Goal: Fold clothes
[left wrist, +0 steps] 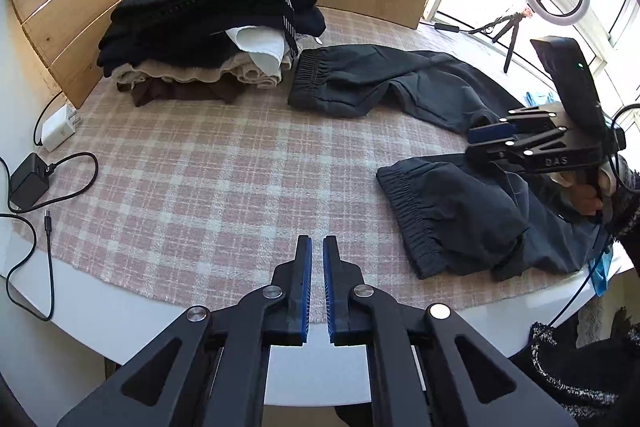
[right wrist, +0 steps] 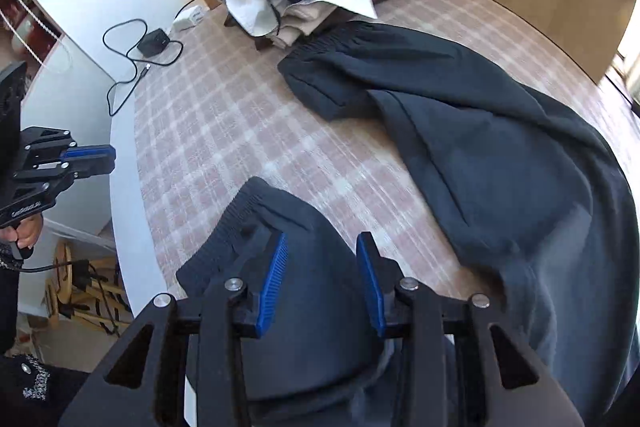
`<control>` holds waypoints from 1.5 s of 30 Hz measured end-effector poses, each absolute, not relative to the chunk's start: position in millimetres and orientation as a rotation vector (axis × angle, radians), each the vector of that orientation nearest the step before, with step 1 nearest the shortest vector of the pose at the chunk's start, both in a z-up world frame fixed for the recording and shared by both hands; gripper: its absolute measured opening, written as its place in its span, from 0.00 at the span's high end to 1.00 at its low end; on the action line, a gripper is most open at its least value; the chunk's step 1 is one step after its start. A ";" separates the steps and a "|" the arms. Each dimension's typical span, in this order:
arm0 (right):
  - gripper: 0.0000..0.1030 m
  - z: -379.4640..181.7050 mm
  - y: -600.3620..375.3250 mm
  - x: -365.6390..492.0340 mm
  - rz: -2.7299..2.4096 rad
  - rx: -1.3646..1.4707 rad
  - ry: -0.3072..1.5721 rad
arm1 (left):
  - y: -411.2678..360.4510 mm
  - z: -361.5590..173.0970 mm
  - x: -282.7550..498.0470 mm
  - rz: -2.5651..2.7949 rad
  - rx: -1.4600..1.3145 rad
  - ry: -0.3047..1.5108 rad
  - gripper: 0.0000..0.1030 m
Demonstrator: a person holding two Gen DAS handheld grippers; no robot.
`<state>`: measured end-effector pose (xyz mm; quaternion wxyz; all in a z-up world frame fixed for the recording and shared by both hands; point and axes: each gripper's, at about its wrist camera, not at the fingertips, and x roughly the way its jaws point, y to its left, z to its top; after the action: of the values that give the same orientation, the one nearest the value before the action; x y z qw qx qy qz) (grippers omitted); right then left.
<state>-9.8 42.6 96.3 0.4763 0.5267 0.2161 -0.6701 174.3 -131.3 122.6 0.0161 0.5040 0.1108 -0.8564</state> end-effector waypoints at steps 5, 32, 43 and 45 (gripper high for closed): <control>0.64 70.0 2.1 16.4 -1.489 1.235 0.794 | -135.8 128.9 211.7 -2.638 1.475 0.423 0.93; 0.94 118.5 -61.1 151.3 -1.261 1.457 0.319 | -207.8 119.0 296.5 -2.489 1.310 0.571 0.94; 0.77 198.5 244.7 48.1 -2.050 1.341 -0.015 | -157.2 79.5 197.2 -2.613 1.599 0.272 0.68; 0.77 177.6 284.0 55.4 -2.137 1.428 0.021 | -164.2 69.6 186.5 -2.586 1.634 0.268 0.68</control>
<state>55.4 284.0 177.6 0.2818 0.5330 0.0078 -0.7978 186.5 -164.2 69.6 0.0356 0.5319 0.0872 -0.8416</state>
